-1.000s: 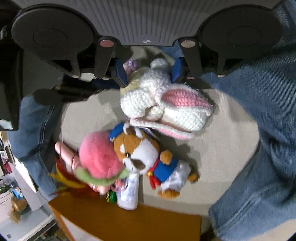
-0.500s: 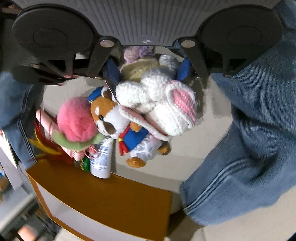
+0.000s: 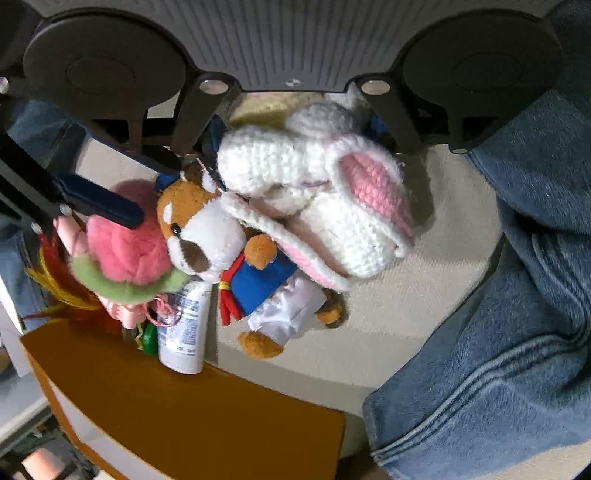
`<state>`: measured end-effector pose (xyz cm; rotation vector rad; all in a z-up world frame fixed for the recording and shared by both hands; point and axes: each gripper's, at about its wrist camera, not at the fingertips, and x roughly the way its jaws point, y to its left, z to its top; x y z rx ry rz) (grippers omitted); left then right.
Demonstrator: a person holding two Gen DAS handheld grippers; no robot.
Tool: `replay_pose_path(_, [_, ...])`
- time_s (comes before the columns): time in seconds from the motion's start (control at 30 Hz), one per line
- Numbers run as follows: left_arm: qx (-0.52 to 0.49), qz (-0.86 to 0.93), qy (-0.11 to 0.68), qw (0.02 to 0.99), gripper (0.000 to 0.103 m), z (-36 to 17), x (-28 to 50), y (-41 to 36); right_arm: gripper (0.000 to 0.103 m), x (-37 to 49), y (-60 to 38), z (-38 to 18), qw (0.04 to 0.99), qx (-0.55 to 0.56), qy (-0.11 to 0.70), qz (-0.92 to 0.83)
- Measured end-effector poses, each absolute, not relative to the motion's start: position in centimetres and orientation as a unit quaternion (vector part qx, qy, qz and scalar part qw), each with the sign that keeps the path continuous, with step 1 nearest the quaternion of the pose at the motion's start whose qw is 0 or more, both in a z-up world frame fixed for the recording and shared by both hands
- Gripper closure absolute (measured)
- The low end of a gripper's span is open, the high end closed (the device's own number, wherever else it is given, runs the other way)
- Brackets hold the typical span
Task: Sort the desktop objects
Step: 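Grasp the white knitted bunny with the left gripper while the right grasps the dog plush, then lift the bunny and dog plush toward the shoebox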
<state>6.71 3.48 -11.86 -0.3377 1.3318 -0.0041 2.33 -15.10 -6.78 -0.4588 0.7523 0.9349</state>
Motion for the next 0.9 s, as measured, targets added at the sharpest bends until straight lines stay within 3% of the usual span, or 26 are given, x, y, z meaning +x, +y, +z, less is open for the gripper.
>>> replay_pose_path(0.13, [-0.134,-0.02,0.595,0.793,0.027,-10.2,6.2,4.7,0.055,1.9,-14.2,-6.3,0.788,-0.244,0.321,0.465])
replay_pose_path(0.3, [-0.046,-0.013,0.57,0.82,0.027,-8.8,6.7,5.0,0.055,2.9,-11.3,-7.5,0.776,-0.288,0.318,0.463])
replay_pose_path(0.4, [-0.039,-0.024,0.572,0.819,0.027,-8.9,7.6,4.1,0.045,3.5,-9.6,-8.5,0.769,-0.3,0.322,0.464])
replay_pose_path(0.67, [-0.052,-0.041,0.56,0.826,0.028,-8.8,8.1,4.7,0.051,5.6,-8.8,-9.4,0.779,-0.267,0.355,0.443])
replay_pose_path(0.9, [-0.074,-0.043,0.495,0.865,0.028,-3.9,6.7,6.5,0.052,6.6,-11.3,-6.0,0.807,-0.168,0.338,0.453])
